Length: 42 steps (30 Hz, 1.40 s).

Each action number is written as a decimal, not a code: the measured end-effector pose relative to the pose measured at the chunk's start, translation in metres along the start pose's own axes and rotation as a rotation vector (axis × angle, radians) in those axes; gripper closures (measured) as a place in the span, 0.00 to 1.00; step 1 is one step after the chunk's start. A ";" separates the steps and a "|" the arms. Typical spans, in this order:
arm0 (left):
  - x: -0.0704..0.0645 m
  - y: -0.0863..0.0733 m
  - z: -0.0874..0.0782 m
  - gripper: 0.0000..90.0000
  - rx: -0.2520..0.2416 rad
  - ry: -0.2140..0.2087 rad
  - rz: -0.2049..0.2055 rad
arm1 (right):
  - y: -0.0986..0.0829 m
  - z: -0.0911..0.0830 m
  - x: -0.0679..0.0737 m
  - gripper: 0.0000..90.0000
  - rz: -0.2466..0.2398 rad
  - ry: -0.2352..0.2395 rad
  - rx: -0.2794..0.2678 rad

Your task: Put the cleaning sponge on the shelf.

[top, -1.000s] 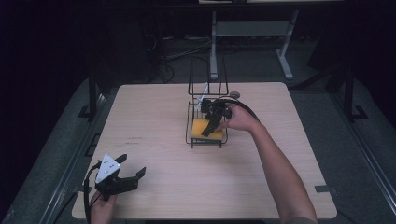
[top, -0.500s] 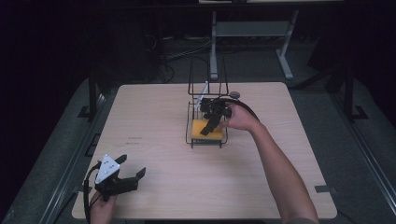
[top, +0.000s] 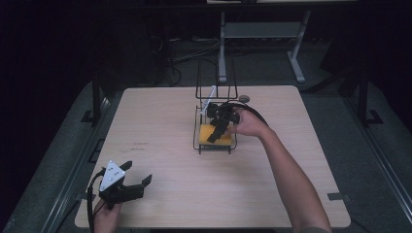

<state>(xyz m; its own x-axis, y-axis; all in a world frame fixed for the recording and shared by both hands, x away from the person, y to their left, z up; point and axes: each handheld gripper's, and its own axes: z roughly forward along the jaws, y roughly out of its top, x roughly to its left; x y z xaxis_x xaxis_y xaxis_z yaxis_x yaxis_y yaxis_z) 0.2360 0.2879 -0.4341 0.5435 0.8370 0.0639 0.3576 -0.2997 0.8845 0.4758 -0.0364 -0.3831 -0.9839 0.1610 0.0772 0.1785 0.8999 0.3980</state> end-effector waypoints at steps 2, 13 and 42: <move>0.000 0.000 0.000 0.16 -0.002 0.002 -0.002 | 0.001 0.000 0.001 0.20 -0.001 0.005 -0.004; 0.000 0.000 -0.001 0.16 -0.003 0.000 0.001 | 0.007 0.001 0.011 0.20 -0.020 0.027 0.008; -0.002 0.001 0.000 0.16 -0.002 -0.007 0.009 | 0.002 0.000 0.032 0.20 -0.028 0.048 -0.027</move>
<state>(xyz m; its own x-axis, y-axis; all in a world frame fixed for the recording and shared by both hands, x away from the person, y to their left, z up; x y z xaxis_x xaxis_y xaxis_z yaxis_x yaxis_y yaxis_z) 0.2348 0.2857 -0.4336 0.5518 0.8311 0.0688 0.3509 -0.3062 0.8849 0.4445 -0.0298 -0.3797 -0.9872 0.1159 0.1091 0.1518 0.8922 0.4254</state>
